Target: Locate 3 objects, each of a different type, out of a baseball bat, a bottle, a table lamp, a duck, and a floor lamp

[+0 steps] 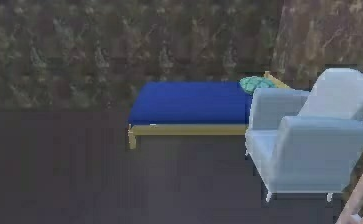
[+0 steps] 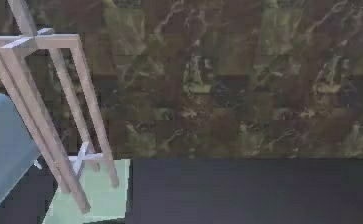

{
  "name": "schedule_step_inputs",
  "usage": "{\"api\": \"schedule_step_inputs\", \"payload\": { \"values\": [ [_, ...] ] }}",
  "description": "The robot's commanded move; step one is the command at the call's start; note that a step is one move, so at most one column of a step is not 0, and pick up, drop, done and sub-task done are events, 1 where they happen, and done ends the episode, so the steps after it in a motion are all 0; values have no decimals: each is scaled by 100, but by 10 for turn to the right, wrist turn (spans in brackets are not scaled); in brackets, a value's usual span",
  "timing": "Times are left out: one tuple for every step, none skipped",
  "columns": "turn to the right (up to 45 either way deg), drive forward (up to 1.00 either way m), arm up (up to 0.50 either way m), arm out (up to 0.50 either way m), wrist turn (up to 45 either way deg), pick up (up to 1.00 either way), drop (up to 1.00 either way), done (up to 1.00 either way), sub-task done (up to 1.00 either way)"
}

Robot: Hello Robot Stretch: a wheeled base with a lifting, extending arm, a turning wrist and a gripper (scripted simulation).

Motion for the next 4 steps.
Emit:
{"api": "schedule_step_inputs", "payload": {
  "values": [
    [450,0,0,0,0,0,0,0,0],
    [420,0,0,0,0,0,0,0,0],
    [30,0,0,0,0,0,0,0,0],
    [0,15,0,0,0,0,0,0,0]
  ]
}}
